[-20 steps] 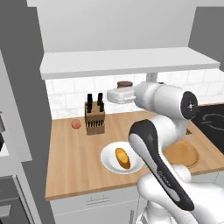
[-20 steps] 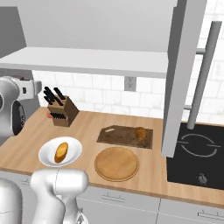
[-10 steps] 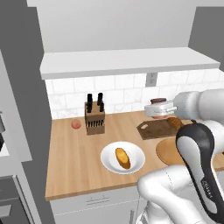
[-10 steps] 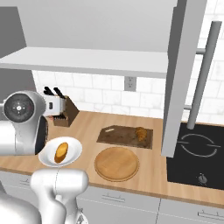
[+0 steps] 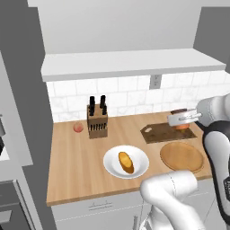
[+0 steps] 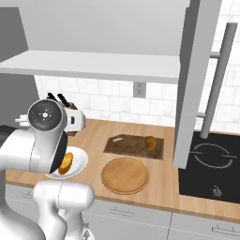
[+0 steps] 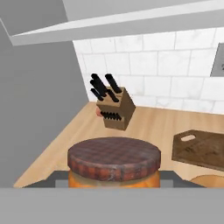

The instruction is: From the different types of pastries on the counter, select a croissant and place it on the cutting board. Then retrieve a jar of jam from the cabinet and place it alongside the croissant on the cutting board.

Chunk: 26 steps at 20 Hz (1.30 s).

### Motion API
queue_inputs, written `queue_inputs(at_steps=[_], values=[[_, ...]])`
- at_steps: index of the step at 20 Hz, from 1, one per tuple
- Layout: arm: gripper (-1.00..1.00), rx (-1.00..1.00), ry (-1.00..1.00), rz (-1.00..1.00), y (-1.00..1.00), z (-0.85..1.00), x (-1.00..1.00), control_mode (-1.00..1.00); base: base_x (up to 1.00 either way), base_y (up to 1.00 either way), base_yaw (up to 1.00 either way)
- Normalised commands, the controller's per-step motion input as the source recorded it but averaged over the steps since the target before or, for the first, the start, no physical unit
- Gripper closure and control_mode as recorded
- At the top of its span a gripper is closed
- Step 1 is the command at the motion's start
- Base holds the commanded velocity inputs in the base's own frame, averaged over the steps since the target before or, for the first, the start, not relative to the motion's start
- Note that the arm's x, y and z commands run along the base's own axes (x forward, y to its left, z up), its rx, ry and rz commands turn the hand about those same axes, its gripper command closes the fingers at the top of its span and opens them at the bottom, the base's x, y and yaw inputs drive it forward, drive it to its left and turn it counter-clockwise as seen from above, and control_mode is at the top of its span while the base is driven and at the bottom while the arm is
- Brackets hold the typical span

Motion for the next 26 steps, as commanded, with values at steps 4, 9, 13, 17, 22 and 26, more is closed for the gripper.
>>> queue_inputs(at_steps=[4,9,13,17,22,26], values=[[1.0,0.0,0.0,0.0,0.03,-0.88,-0.01,-1.0,0.0,0.0,0.0],[1.0,0.0,-0.08,0.0,0.01,-0.92,0.03,-1.0,0.0,0.0,0.0],[1.0,0.0,-0.15,-0.05,0.0,-0.95,0.15,-1.0,0.0,0.0,0.0],[1.0,0.0,-0.2,-0.09,0.06,-0.99,0.3,-1.0,0.0,0.0,0.0],[1.0,0.0,-0.23,-0.18,0.01,-0.72,0.34,-1.0,0.0,0.0,0.0],[1.0,0.0,-0.21,-0.27,0.0,-0.62,0.26,-1.0,0.0,0.0,0.0]])
